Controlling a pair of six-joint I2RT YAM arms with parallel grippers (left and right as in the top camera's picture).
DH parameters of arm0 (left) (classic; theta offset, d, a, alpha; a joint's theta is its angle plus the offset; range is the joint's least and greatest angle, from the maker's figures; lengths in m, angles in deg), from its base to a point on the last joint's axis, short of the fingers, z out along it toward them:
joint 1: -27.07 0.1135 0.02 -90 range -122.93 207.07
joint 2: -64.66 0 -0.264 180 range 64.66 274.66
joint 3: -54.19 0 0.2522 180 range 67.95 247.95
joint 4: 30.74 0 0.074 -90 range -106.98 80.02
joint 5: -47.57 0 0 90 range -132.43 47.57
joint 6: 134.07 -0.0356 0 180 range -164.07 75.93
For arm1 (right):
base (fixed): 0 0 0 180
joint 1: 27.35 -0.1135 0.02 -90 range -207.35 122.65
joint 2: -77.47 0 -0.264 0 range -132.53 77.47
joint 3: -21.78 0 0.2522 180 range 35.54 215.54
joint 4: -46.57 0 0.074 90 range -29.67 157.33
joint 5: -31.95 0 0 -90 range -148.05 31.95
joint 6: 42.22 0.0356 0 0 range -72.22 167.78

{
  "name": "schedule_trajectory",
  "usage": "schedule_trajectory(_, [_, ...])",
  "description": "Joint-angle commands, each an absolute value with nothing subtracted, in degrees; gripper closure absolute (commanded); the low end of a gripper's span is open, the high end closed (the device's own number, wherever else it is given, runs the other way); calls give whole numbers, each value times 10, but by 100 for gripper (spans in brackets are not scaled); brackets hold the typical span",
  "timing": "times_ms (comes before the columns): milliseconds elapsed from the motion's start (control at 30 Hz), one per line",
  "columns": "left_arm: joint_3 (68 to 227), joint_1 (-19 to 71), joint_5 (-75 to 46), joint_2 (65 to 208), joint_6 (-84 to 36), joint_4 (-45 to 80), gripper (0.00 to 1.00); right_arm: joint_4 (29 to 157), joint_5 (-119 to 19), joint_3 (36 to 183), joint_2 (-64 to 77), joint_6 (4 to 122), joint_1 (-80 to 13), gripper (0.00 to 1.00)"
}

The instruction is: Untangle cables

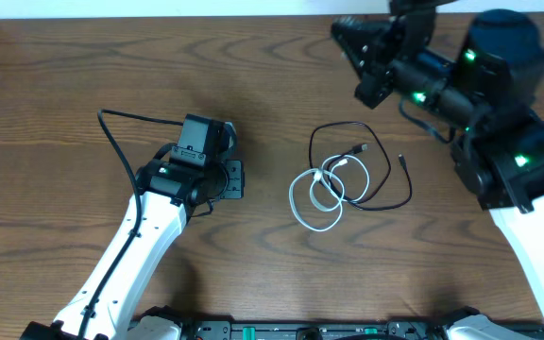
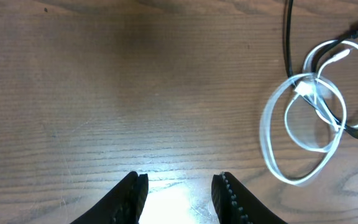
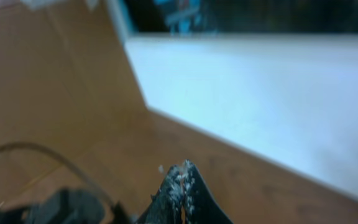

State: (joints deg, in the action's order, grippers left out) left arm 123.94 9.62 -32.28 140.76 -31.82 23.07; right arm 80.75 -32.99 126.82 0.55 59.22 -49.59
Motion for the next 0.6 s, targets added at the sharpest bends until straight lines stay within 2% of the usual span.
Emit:
schedule_trajectory(0, [1244,98,-326,1407,-313,231,61,770,-426,1273,27,588,-493,99])
schedule_trajectory(167, [1244,98,-326,1407,-313,231,61,804,-535,1273,27,588,-493,99])
schedule_trajectory(433, [1244,98,-326,1407,-313,231,61,1049,-542,1273,-29,590,-493,84])
schedule_trajectory(567, [1244,98,-326,1407,-313,231,61,1169,-507,1273,-80,595,-499,81])
